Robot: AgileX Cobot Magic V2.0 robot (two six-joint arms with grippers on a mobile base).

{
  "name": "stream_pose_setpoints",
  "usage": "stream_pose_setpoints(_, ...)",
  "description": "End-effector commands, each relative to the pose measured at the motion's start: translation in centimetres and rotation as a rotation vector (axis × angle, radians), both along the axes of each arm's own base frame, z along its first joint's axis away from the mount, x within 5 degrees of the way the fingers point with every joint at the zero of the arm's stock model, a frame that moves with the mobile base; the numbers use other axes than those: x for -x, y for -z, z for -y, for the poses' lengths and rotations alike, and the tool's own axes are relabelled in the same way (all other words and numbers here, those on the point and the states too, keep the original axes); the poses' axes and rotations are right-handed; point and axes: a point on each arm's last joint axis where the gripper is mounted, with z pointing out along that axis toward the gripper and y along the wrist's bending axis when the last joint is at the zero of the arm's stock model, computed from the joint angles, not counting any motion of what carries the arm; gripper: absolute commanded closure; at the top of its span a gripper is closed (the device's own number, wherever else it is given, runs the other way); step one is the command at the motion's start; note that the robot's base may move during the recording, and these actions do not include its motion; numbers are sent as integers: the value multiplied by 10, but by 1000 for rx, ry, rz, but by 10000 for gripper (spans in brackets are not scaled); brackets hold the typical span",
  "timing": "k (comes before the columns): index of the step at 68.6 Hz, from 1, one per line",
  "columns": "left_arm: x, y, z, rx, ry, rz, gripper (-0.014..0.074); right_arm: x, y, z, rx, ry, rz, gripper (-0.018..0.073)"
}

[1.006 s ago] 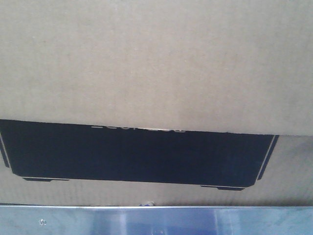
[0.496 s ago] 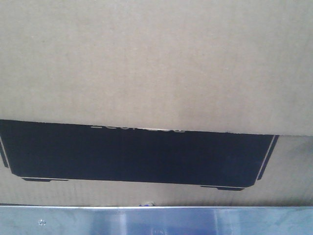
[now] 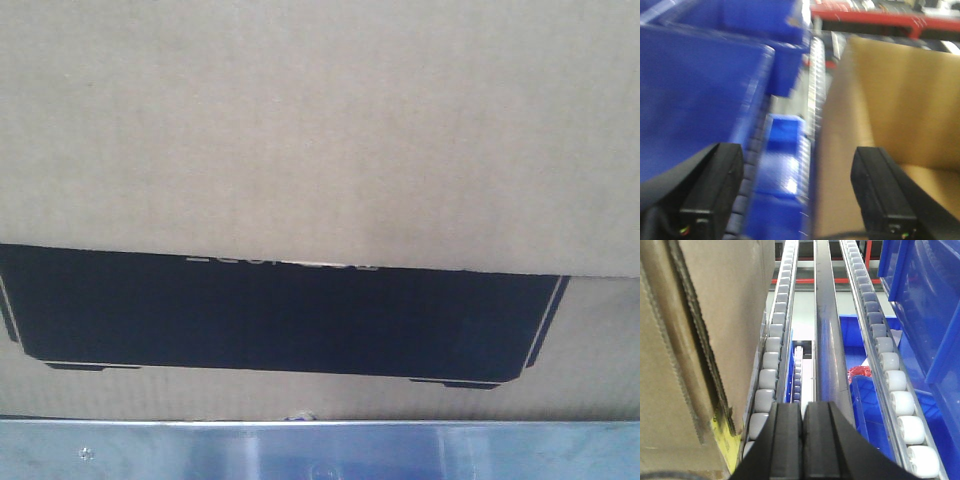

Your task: Grab box from left shelf to table start

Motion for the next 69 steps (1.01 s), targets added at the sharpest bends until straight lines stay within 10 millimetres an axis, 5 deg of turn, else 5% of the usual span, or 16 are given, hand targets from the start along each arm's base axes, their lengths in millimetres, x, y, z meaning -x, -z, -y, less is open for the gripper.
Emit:
stream_pose_setpoints(1, -8, -32, 6, 28, 86, 11, 244, 0, -8, 1, 11, 12, 96, 501)
stream_pose_setpoints(21, -73, -61, 26, -41, 178, -334, 244, 0, -8, 1, 11, 12, 96, 501)
stream_pose_setpoints(45, -153, -41, 46, -93, 174, -628, 245, 0, -8, 1, 11, 12, 96, 501)
stream_pose_setpoints(69, -182, -23, 48, -138, 130, -709, 248, 0, -13, 2, 8, 18, 151, 501)
